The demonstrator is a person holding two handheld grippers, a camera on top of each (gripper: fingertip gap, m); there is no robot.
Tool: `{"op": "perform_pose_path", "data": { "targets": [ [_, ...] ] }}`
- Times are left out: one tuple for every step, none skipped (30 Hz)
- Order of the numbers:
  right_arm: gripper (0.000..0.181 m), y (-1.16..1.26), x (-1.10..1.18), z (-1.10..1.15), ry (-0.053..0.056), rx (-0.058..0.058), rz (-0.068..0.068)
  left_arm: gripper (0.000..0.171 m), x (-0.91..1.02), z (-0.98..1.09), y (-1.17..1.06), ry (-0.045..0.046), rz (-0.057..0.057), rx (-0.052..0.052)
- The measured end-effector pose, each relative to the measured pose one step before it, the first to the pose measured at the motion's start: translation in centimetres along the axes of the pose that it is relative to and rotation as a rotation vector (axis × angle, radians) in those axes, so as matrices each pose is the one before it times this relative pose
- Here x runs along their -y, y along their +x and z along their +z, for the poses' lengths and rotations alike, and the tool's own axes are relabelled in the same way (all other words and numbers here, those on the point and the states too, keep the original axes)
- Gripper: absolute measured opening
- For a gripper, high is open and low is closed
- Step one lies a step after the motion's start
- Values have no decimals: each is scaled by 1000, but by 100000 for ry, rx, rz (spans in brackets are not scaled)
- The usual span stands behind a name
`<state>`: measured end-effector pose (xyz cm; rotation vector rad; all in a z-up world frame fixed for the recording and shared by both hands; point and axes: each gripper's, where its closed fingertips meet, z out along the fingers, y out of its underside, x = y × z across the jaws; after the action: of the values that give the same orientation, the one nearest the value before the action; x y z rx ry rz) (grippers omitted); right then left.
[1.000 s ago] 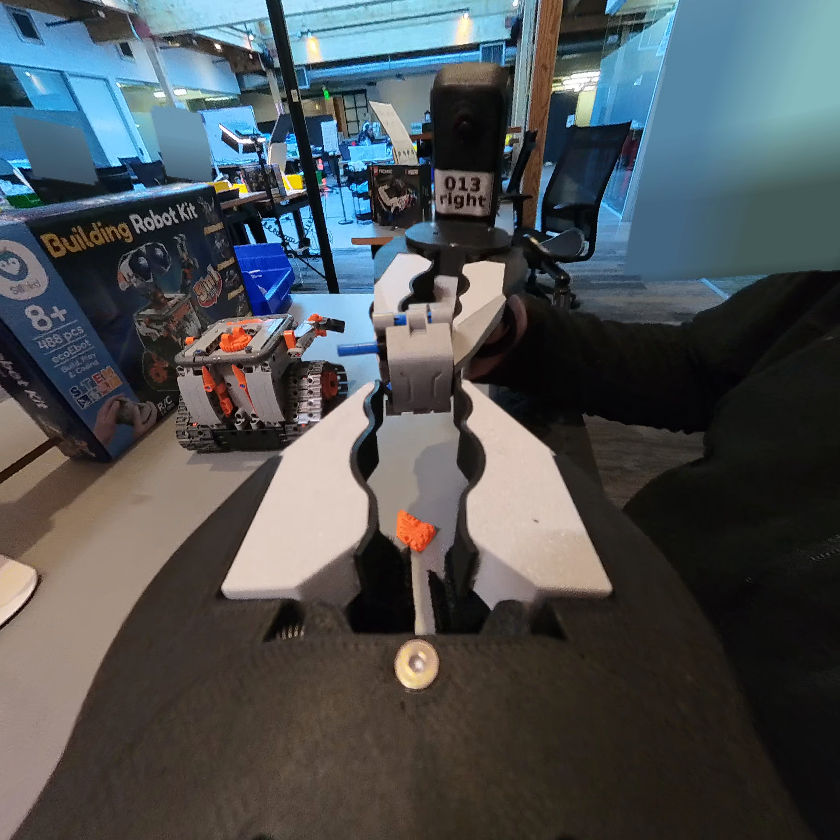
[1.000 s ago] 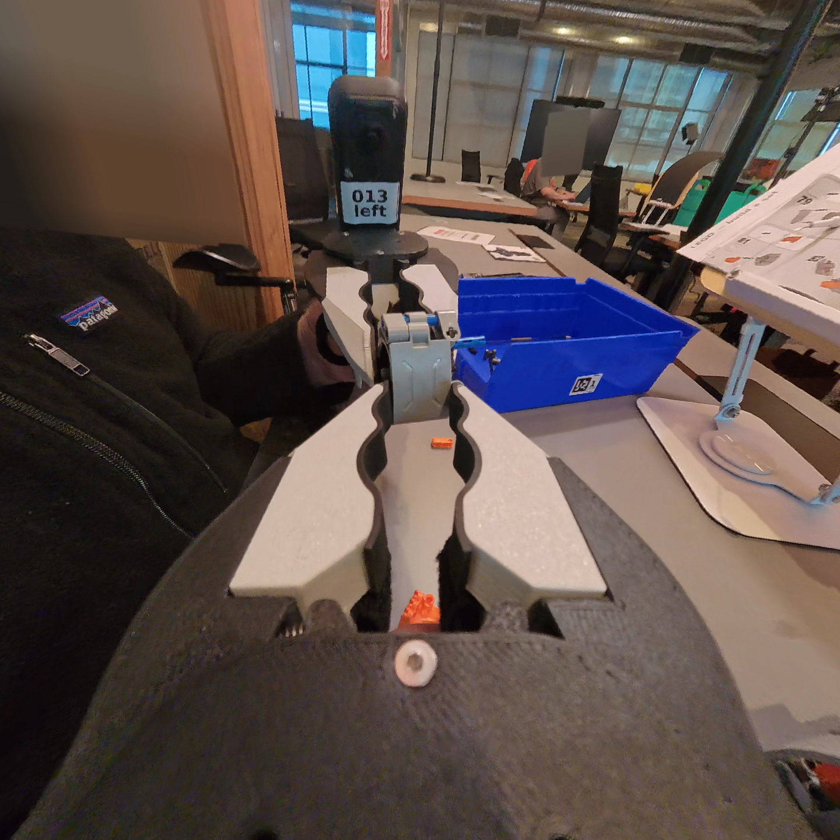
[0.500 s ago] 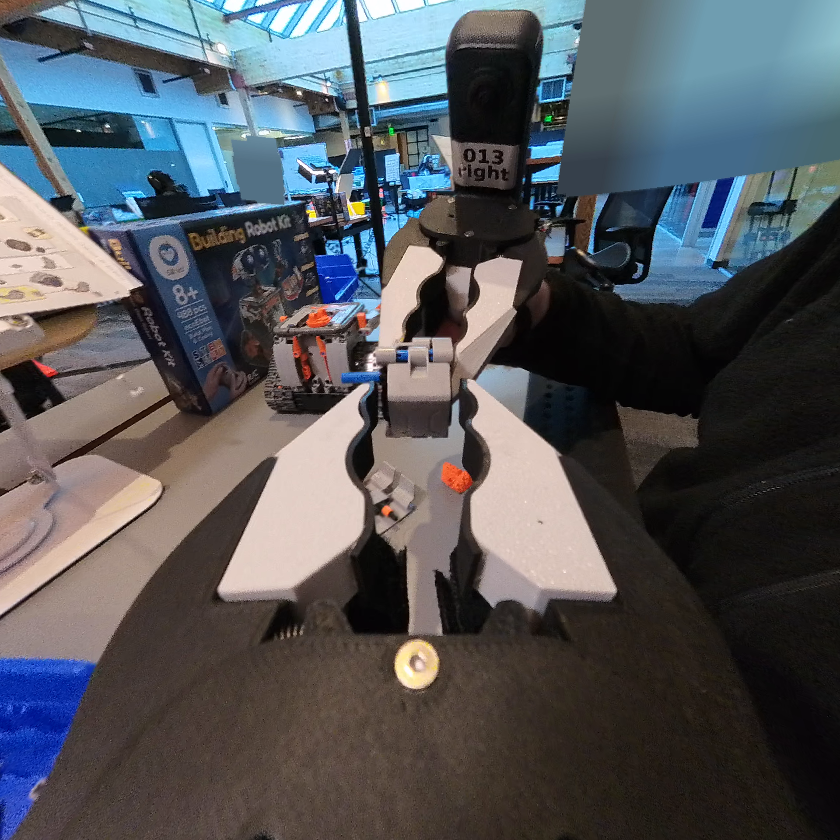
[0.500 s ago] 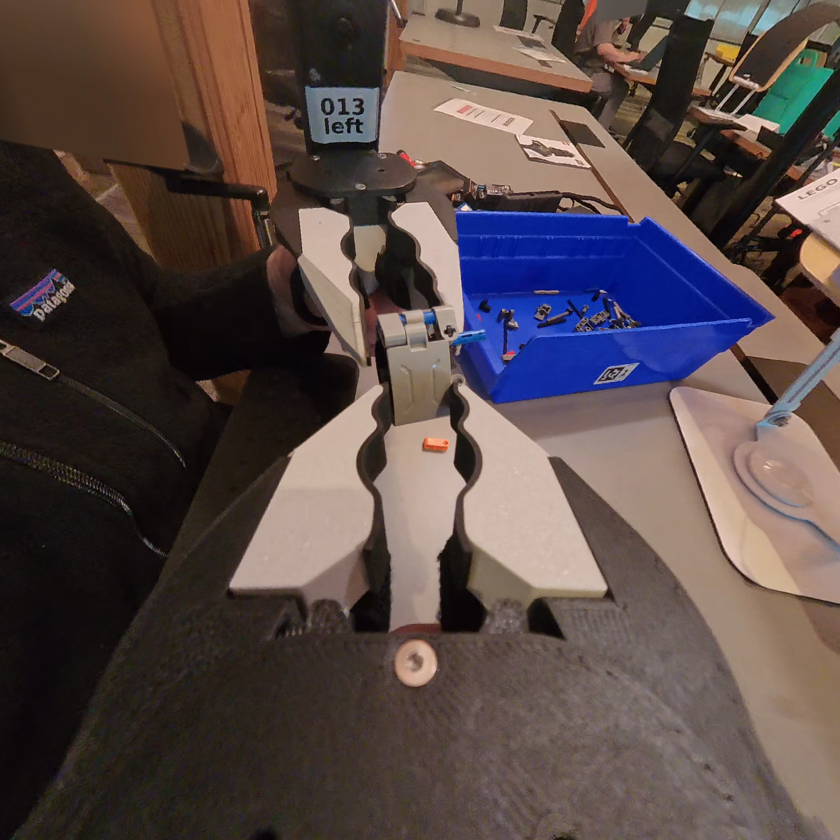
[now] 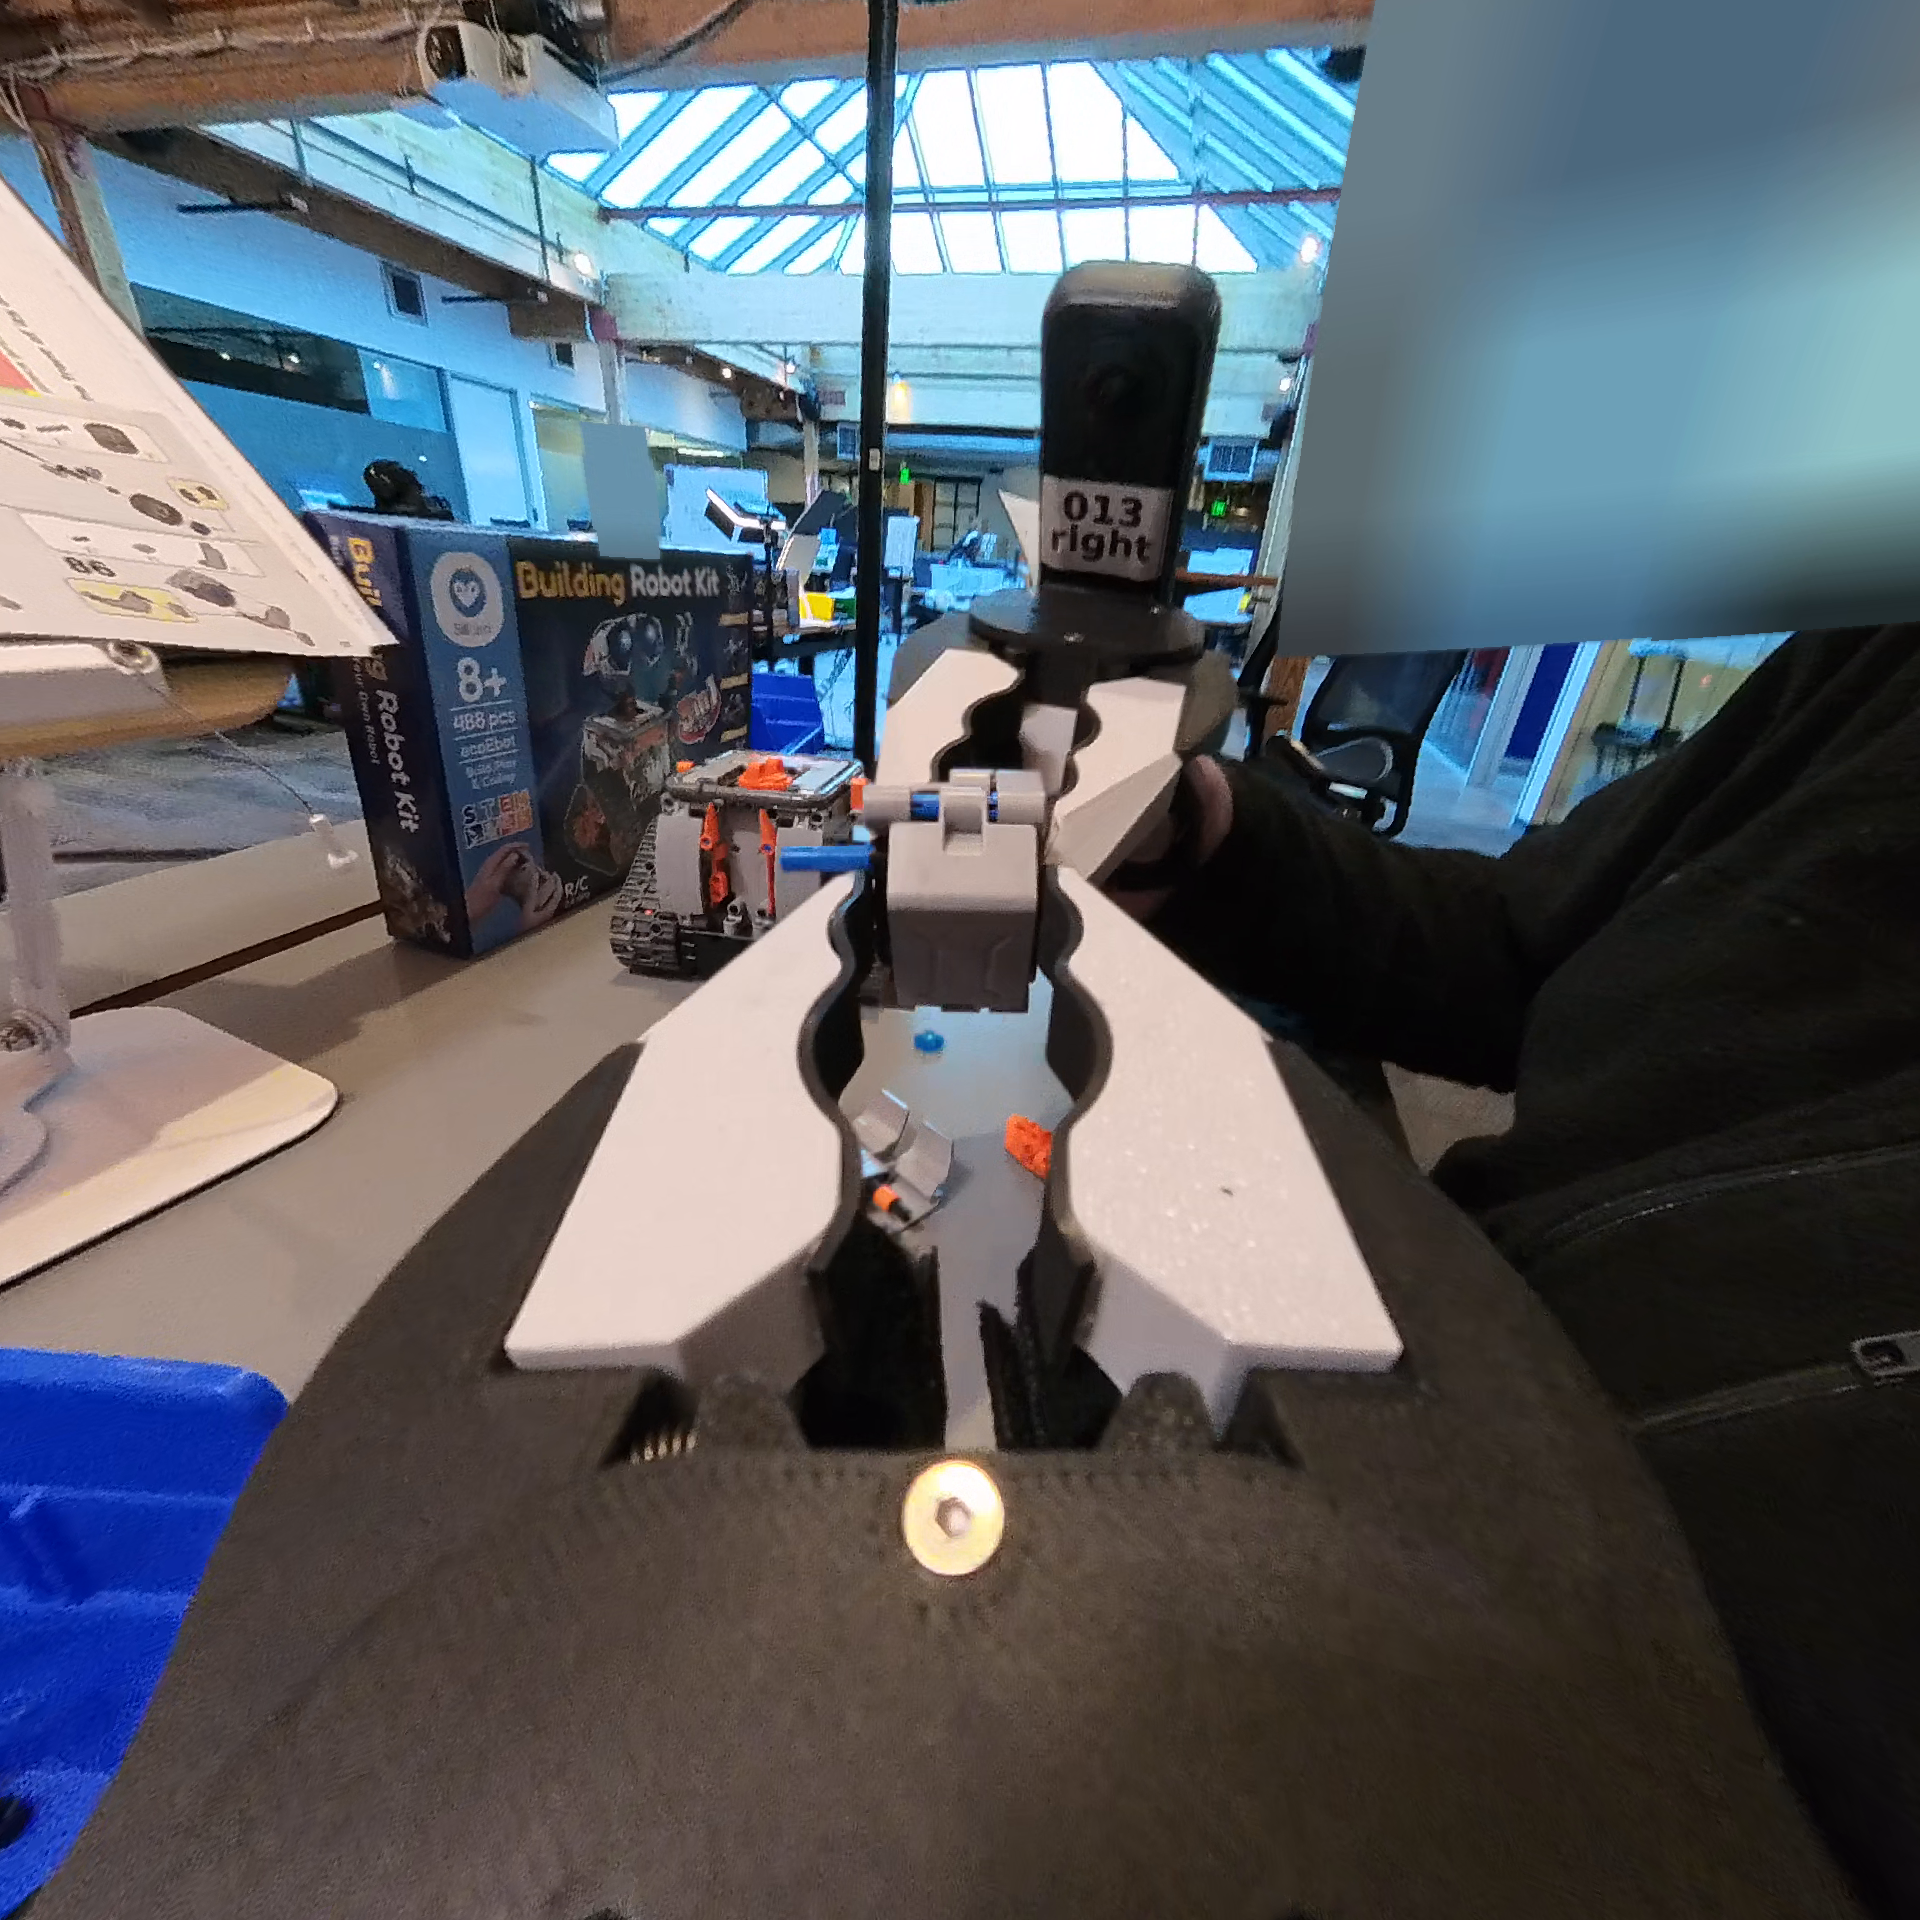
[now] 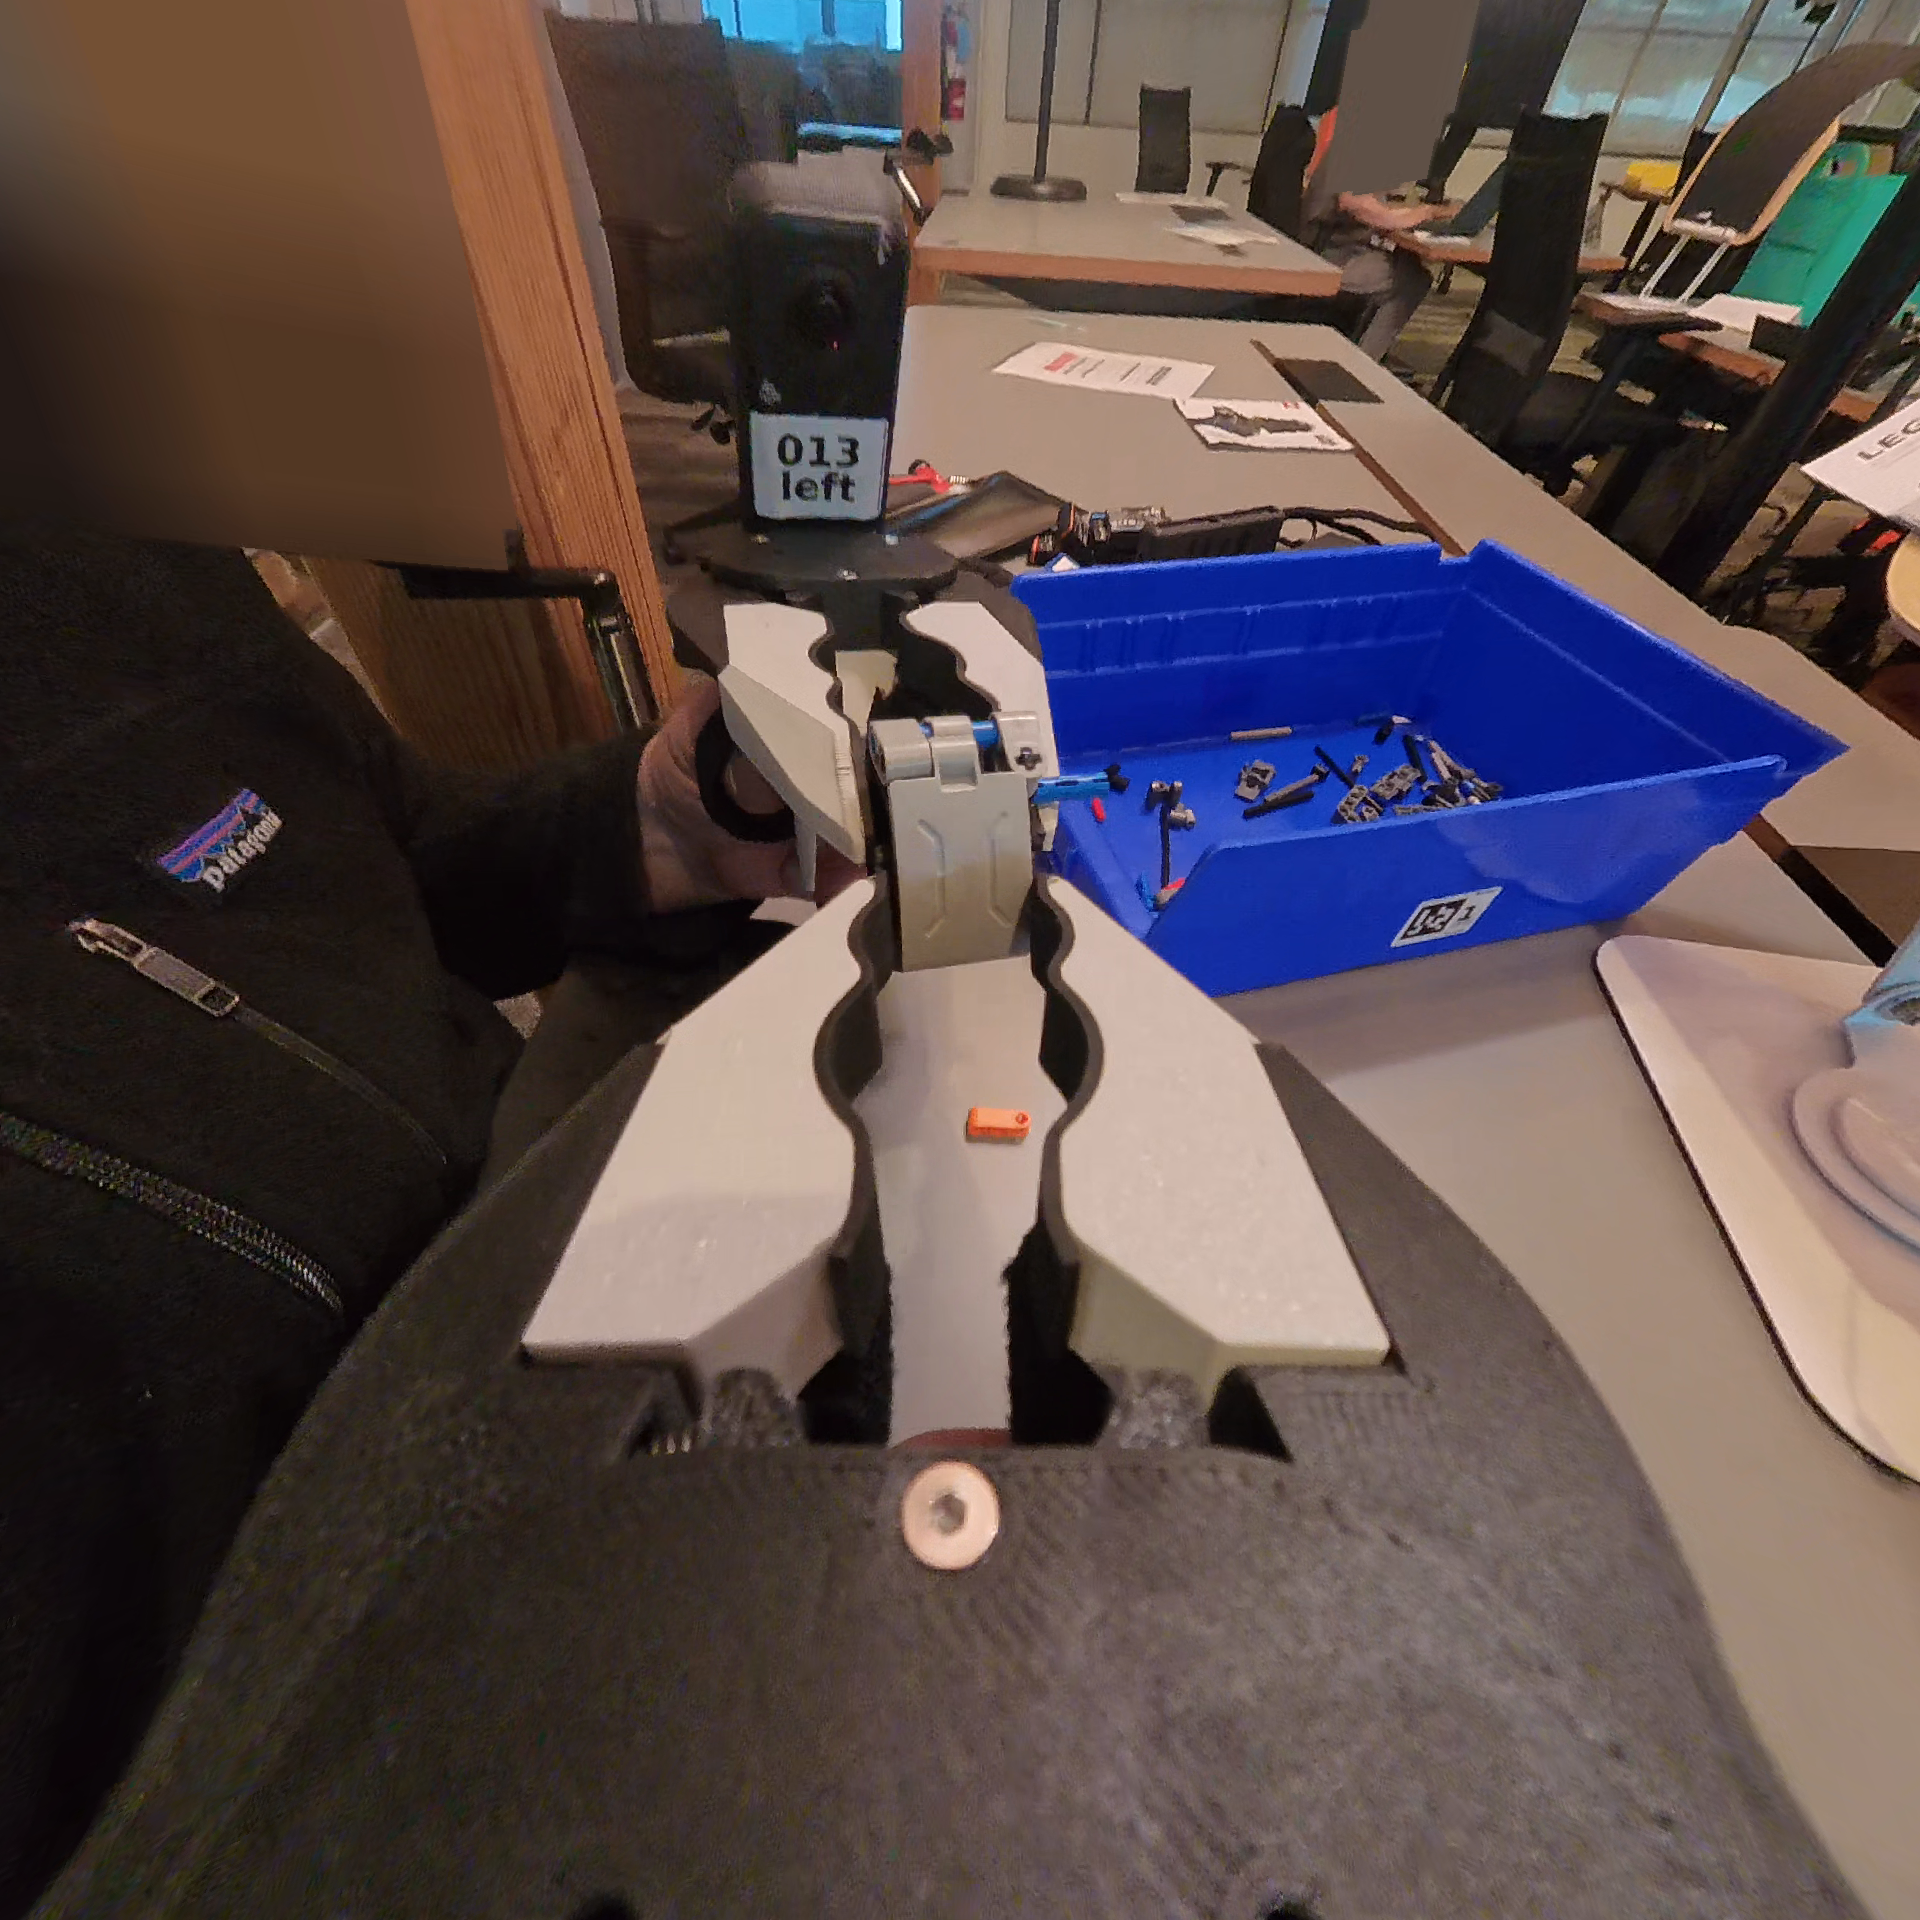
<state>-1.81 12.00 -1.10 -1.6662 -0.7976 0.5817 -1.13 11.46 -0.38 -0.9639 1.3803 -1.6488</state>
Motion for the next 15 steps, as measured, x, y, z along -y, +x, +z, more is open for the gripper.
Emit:
{"op": "perform_pose_path", "data": {
  "targets": [
    [23,53,284,80,1927,161,1236,29,238,-112,-80,1796,-1302,-167],
    [23,50,280,66,2054,155,1037,29,261,-124,-71,1901,-1287,-180],
    [24,61,270,79,2017,96,1017,29,250,-106,-82,1853,-1449,-184],
    [24,91,229,49,1871,17,1227,29,211,-112,-98,1593,-1478,-180],
    [24,126,210,26,1654,-227,1107,28,206,-128,-154,1503,-1341,183],
    [23,113,150,12,1270,-280,699,28,135,-116,-150,1047,-1154,222],
    [23,65,96,-6,953,-32,291,28,182,-135,-125,1386,-1092,216],
    [23,22,105,-75,862,19,-176,28,334,-204,-65,2256,-1209,-276],
    [22,148,107,-173,724,-727,-388,28,454,-268,-123,2878,-1864,-456],
    [22,338,158,-254,913,-1657,-83,28,574,-359,-240,3792,-2911,-501],
    [22,359,261,-279,1602,-1579,511,29,623,-372,-116,4176,-4306,-2048],
    [26,291,342,-251,2265,-1004,1131,28,535,-324,-135,3964,-4925,-2125],
    [28,286,307,-177,2046,-1207,1500,28,433,-278,-300,3573,-4107,-681],
    [31,269,168,-70,1258,-1425,1240,28,300,-213,-222,2618,-3344,-773],
    [32,95,84,44,727,-731,628,28,251,-127,-4,2102,-2929,-1774]
  ]
}}
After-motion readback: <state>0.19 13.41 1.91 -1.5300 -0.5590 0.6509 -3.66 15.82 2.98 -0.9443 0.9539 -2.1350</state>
